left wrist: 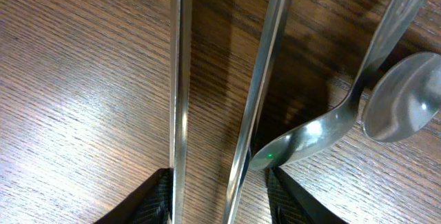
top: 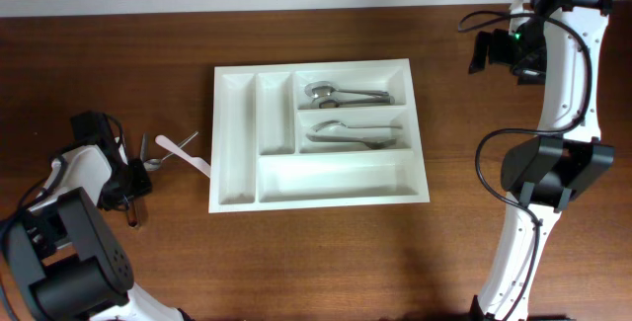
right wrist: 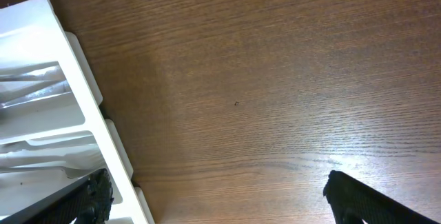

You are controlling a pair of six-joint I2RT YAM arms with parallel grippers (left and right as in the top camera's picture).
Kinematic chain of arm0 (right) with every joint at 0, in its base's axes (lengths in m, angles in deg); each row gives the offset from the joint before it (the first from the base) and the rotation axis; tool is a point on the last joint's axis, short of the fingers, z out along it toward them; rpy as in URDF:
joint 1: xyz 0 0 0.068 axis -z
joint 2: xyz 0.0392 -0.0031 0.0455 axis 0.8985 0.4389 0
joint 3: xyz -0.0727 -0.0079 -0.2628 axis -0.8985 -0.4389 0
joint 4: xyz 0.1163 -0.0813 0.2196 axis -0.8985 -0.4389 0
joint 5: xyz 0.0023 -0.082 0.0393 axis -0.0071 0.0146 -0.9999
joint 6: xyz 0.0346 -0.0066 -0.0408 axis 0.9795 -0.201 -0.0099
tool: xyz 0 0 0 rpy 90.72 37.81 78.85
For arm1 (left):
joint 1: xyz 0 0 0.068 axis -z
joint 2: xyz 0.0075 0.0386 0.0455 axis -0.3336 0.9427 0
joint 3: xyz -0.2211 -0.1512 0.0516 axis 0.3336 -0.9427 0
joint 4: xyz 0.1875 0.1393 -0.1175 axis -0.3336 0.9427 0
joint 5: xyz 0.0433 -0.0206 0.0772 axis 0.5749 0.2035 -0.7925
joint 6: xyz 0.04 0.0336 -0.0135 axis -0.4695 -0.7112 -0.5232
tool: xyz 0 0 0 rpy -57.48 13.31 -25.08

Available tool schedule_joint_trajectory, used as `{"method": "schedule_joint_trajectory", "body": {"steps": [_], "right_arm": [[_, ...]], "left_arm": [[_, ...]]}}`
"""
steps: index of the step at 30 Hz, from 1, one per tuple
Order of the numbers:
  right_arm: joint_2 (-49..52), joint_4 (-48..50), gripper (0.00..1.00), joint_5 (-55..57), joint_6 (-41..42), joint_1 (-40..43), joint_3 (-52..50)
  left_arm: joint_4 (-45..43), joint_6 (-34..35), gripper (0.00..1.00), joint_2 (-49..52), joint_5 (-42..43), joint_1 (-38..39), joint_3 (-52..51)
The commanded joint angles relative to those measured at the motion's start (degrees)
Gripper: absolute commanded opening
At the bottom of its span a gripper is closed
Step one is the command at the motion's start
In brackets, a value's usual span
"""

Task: Pack container
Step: 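Lift the knife with the left gripper and carry it over the tray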

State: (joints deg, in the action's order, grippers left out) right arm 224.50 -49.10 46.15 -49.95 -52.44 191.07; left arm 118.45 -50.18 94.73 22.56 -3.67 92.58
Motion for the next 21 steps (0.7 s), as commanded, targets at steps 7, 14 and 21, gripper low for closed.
{"method": "schedule_joint_trajectory", "body": {"steps": [7, 14, 21], "right_arm": [[0.0, 0.1, 0.99, 0.5, 0.5, -0.2, 1.1], [0.0, 0.1, 0.99, 0.5, 0.5, -0.2, 1.1], [0.0, 0.1, 0.99, 0.5, 0.5, -0.2, 1.1]], "left_arm": [[0.4, -0.2, 0.33, 2.8, -0.8, -0.3, -1.4], [0.7, 1.3, 0.1, 2.9, 0.1, -0.3, -1.4], [0.7, 3.9, 0.02, 2.8, 0.2, -0.3, -1.4]]}}
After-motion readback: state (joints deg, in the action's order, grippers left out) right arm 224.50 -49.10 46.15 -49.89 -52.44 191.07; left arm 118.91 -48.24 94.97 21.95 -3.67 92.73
